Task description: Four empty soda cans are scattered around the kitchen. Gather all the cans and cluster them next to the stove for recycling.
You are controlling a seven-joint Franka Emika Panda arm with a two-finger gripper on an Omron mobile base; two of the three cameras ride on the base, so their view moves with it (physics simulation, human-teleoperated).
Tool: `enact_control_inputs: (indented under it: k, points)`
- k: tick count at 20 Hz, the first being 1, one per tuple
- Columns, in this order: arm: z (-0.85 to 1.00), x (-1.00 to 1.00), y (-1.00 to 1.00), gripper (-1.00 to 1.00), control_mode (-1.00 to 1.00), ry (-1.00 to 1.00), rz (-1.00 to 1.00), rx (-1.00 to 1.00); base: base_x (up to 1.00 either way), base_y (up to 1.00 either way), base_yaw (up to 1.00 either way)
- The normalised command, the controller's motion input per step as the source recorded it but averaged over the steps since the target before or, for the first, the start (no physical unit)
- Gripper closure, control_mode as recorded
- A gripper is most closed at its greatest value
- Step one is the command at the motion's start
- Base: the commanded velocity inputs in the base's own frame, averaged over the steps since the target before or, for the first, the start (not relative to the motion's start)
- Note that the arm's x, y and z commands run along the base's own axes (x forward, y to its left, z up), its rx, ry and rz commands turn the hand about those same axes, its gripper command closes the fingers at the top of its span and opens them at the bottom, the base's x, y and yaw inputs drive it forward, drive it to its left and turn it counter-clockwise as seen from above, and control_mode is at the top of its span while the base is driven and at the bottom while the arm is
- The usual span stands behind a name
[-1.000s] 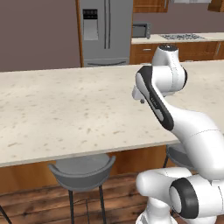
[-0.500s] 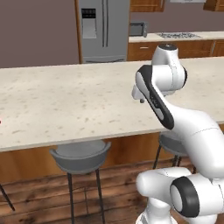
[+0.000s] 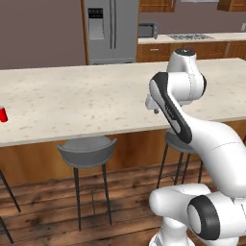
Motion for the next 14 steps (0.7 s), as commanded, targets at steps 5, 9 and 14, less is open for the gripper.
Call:
enact_control_inputs:
  k: [5,9,14]
  points:
    - [0.00,0.00,0.00,-1.00,1.00,0.00,0.00,0.00,-0.34,0.68,-0.02]
    - [0.00,0.00,0.00,-1.00,1.00,0.00,0.00,0.00,-0.11,0.86,-0.02]
    - [0.00,0.00,0.00,-1.00,1.00,0.00,0.00,0.00,-0.25,0.93,-0.02]
